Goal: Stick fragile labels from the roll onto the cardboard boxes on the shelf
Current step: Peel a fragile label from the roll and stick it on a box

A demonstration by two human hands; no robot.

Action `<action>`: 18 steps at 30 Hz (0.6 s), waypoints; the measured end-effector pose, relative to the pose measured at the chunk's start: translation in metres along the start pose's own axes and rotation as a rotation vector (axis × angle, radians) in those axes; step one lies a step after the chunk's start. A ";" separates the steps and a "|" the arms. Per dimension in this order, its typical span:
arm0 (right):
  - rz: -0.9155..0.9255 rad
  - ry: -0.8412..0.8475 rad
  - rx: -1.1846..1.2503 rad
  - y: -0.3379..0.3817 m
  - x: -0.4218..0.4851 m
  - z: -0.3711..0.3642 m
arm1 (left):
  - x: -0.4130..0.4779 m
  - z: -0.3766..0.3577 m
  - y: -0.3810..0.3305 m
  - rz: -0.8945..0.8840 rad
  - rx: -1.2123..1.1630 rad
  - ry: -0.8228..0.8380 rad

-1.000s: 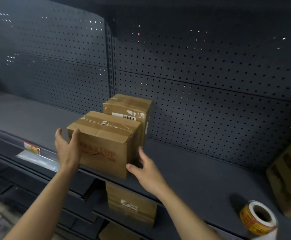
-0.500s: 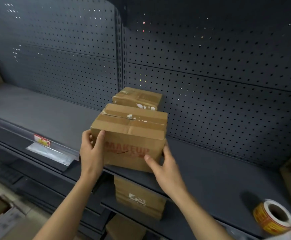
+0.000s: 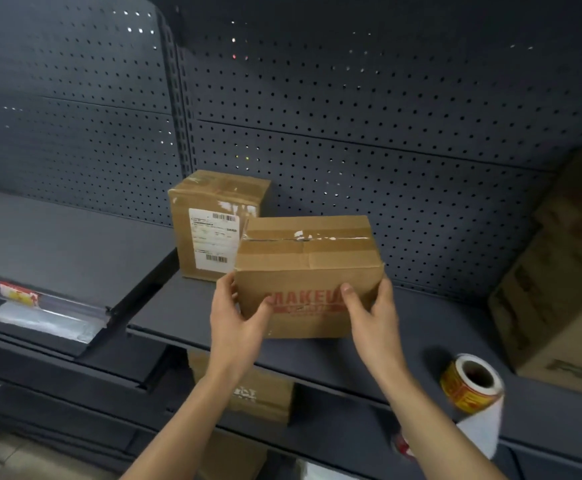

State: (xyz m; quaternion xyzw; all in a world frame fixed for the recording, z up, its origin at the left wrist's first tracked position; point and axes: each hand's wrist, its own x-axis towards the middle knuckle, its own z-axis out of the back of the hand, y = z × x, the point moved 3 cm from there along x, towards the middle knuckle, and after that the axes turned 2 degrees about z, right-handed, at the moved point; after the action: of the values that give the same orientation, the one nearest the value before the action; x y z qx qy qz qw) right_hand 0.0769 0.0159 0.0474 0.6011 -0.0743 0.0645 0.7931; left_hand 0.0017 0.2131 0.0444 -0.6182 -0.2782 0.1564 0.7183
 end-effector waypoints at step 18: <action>-0.106 -0.042 -0.090 -0.044 0.008 0.067 | 0.001 -0.055 0.021 -0.002 0.094 0.237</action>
State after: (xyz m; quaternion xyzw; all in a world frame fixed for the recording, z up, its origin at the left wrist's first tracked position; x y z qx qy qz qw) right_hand 0.0906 -0.0604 0.0249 0.5693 -0.0620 0.0063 0.8198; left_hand 0.0381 0.1734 0.0198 -0.5979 -0.1846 0.0944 0.7743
